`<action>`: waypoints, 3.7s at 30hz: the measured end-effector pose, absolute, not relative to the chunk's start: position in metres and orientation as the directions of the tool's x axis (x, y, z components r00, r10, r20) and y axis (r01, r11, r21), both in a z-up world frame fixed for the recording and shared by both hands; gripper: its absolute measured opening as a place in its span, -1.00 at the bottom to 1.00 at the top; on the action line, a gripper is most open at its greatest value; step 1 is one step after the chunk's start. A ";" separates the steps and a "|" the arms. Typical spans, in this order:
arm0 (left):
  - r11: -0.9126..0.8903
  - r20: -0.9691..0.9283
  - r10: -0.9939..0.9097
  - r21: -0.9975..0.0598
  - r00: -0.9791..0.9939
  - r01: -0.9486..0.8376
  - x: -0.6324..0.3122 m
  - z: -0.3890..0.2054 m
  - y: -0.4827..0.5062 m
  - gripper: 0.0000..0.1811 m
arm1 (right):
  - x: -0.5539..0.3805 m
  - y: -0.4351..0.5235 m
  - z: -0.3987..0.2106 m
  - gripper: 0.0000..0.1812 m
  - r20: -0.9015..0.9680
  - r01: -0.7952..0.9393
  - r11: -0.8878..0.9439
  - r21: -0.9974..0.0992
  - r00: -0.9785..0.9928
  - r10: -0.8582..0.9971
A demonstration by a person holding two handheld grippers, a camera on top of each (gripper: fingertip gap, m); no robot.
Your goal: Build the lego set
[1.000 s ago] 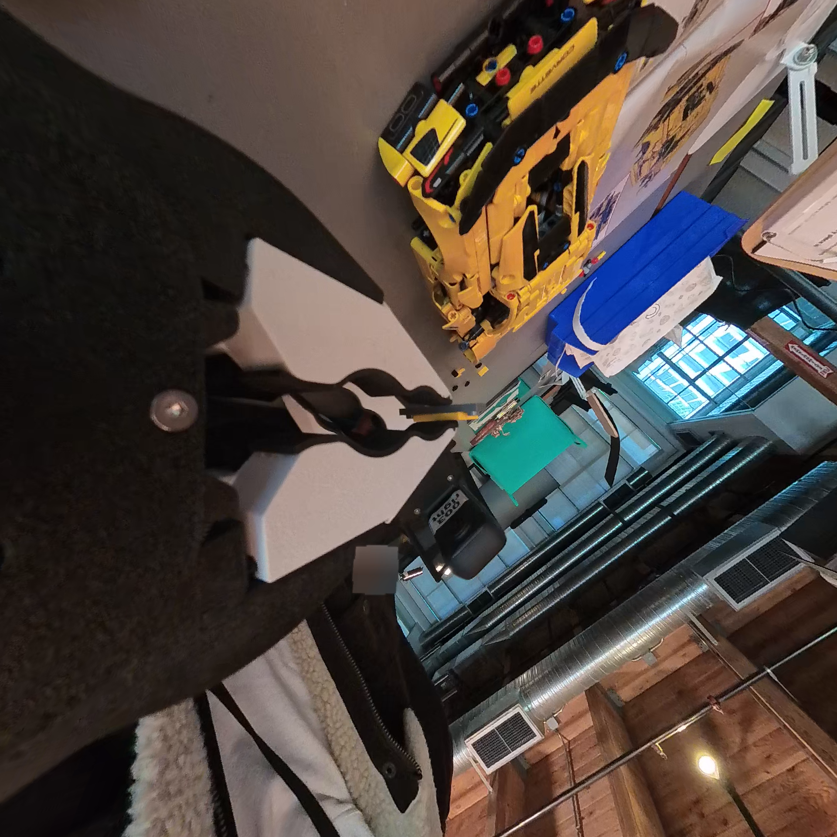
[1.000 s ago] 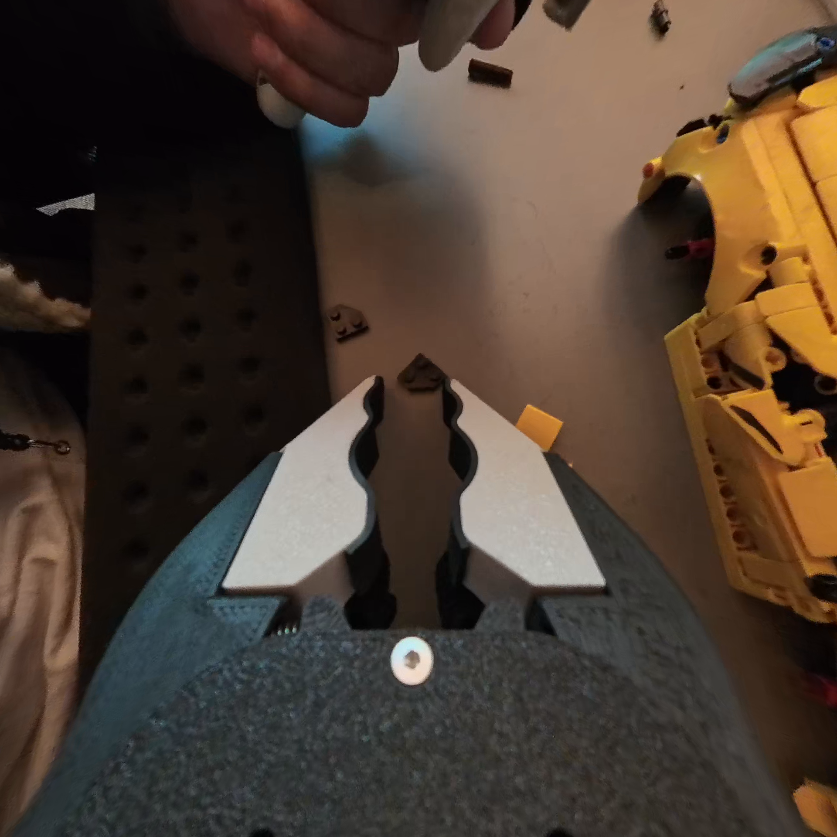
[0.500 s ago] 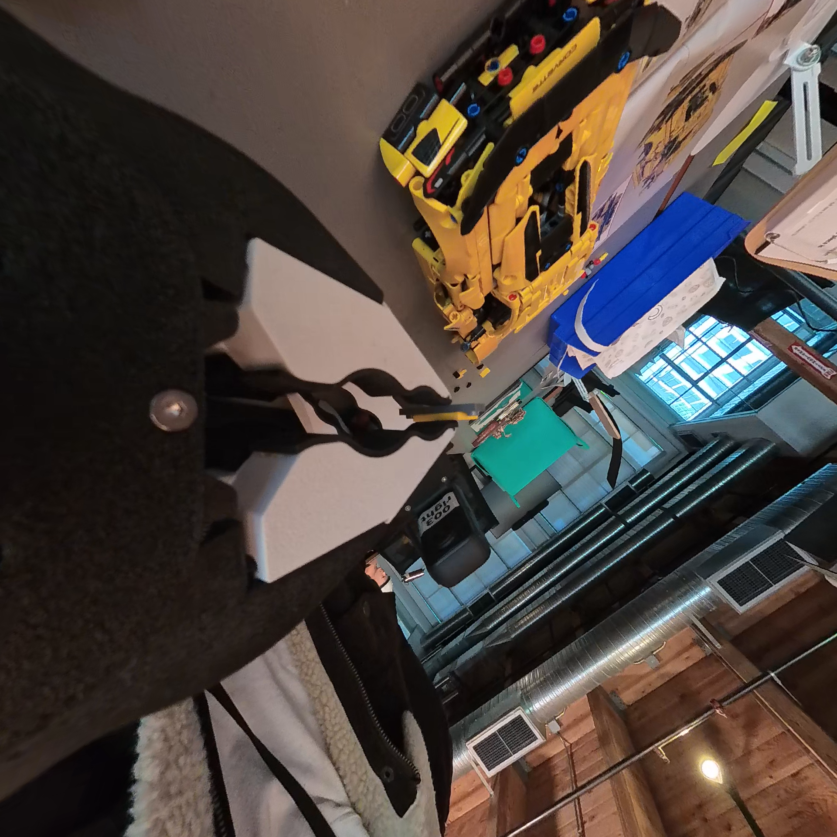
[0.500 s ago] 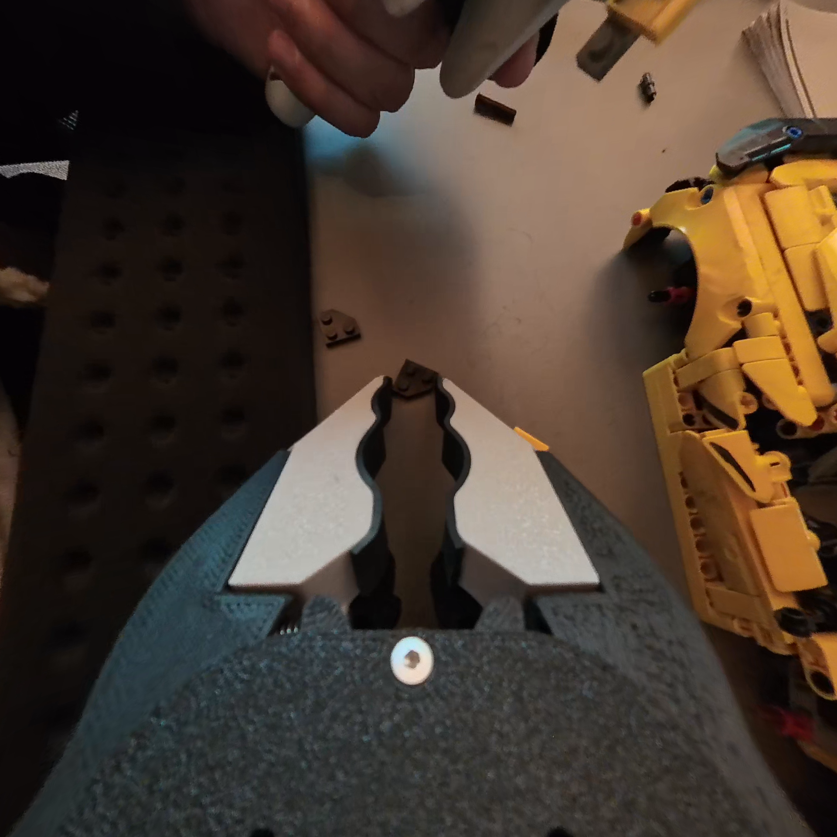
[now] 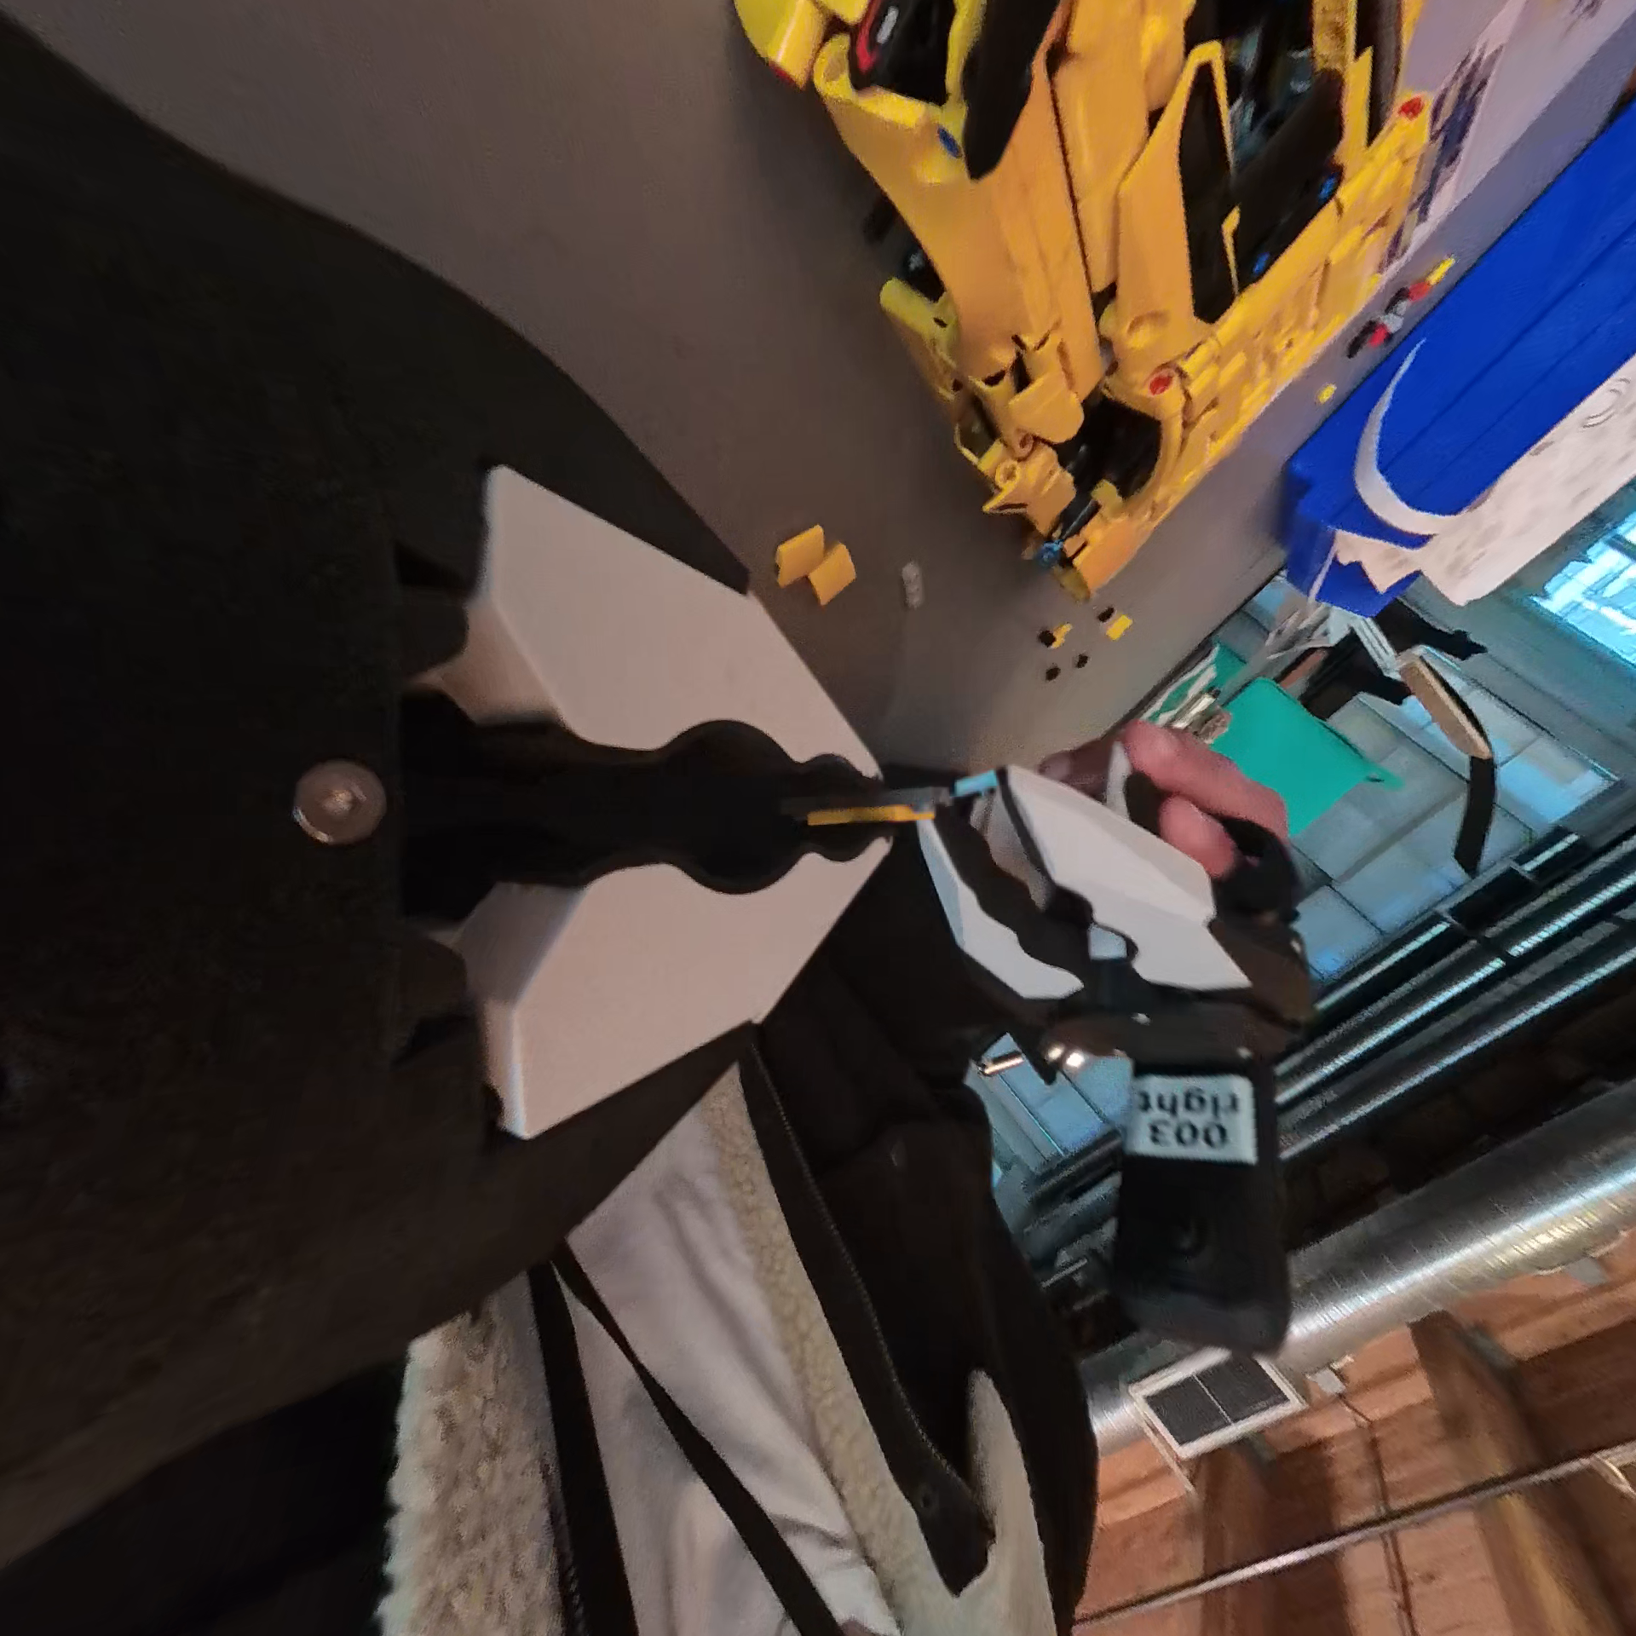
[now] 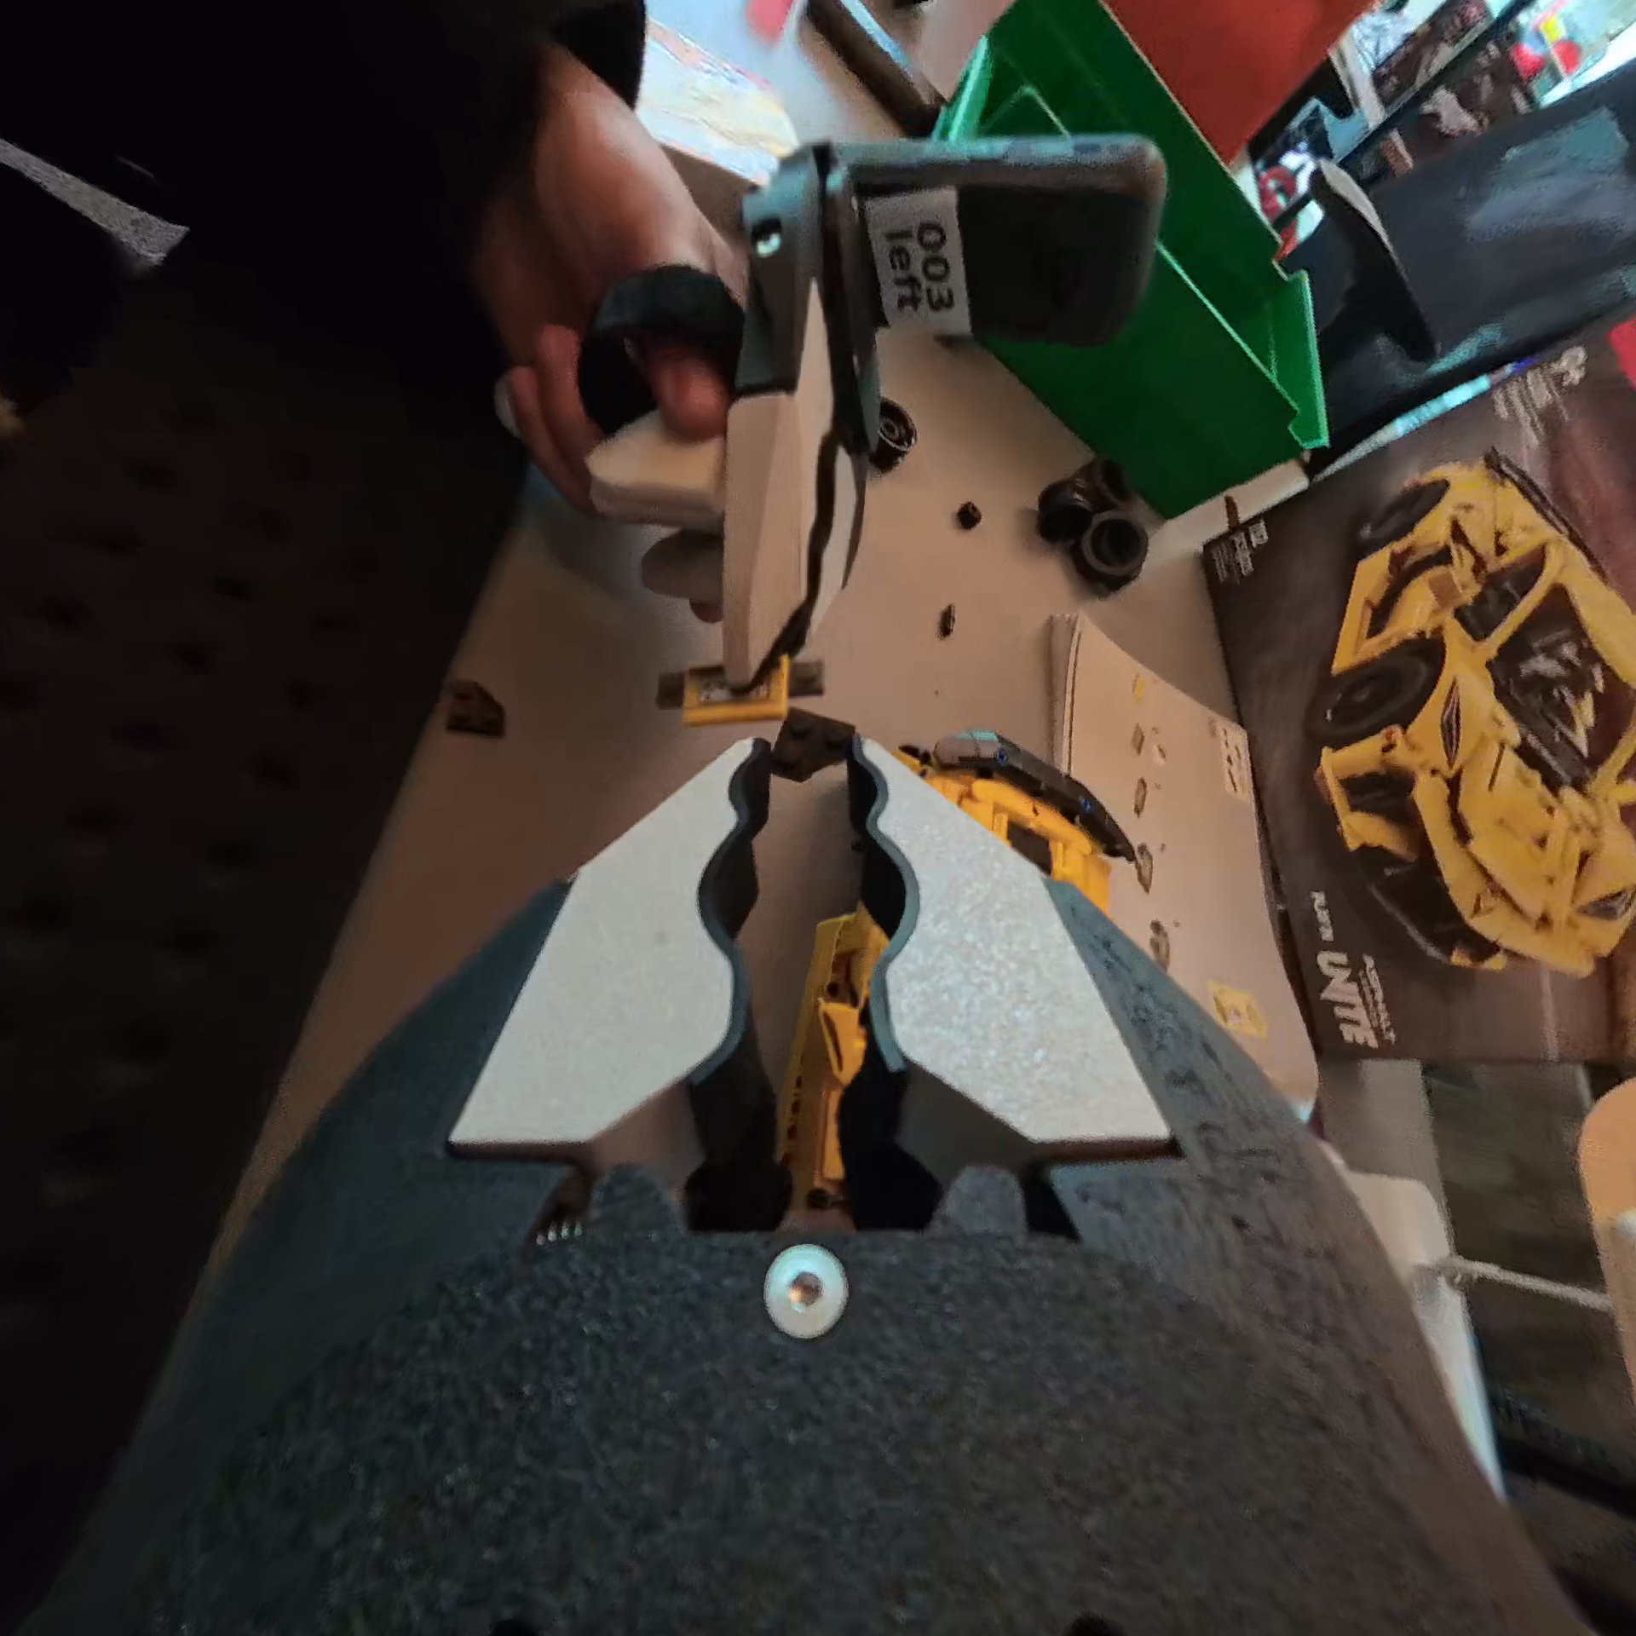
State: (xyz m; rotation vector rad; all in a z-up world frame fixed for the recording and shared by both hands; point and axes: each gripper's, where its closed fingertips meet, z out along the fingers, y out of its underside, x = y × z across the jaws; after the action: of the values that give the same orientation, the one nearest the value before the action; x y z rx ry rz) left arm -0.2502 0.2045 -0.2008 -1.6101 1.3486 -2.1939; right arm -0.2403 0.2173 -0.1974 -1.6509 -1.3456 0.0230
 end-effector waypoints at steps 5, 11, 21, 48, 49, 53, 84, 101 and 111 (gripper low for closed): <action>-0.593 0.713 -0.548 -0.699 -0.437 -0.399 -0.250 -0.201 0.203 -0.94 | -0.246 0.214 -0.193 -0.81 0.588 0.780 0.159 -0.605 0.303 0.750; -0.590 0.704 -0.548 -0.708 -0.452 -0.388 -0.252 -0.198 0.202 -0.94 | -0.247 0.212 -0.192 -0.84 0.569 0.782 0.159 -0.602 0.281 0.773; -0.561 0.644 -0.556 -0.757 -0.526 -0.334 -0.260 -0.184 0.195 -0.94 | -0.250 0.211 -0.192 -0.84 0.189 0.426 -0.036 -0.904 0.472 0.861; -0.642 0.684 -0.539 -0.711 -0.491 -0.287 -0.258 -0.181 0.211 -0.94 | -0.191 0.175 -0.294 -1.00 0.611 0.980 0.201 0.005 -0.163 0.774; -0.643 0.684 -0.539 -0.711 -0.491 -0.285 -0.258 -0.181 0.211 -0.94 | -0.186 0.176 -0.295 -1.00 0.634 0.974 0.222 0.053 -0.204 0.745; -0.644 0.684 -0.540 -0.711 -0.491 -0.282 -0.258 -0.180 0.212 -0.94 | -0.184 0.172 -0.292 -1.00 0.727 0.967 0.251 -0.038 -0.146 0.672; -0.639 0.687 -0.533 -0.710 -0.494 -0.297 -0.257 -0.182 0.209 -0.94 | -0.202 0.166 -0.300 -0.79 0.175 0.762 -0.109 -0.639 0.282 0.943; -0.642 0.688 -0.530 -0.707 -0.496 -0.296 -0.257 -0.181 0.209 -0.94 | -0.203 0.177 -0.300 -0.94 -0.008 0.667 -0.355 -0.655 0.464 0.886; -0.643 0.690 -0.528 -0.706 -0.495 -0.297 -0.257 -0.181 0.209 -0.94 | -0.207 0.171 -0.299 -0.93 -0.176 0.544 -0.505 -0.670 0.544 0.820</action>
State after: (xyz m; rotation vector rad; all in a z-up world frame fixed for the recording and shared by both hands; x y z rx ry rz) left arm -0.2572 0.2095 -0.1815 -1.4890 1.2455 -2.2727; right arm -0.2072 0.1707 -0.2995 -2.2292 -1.0980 0.6556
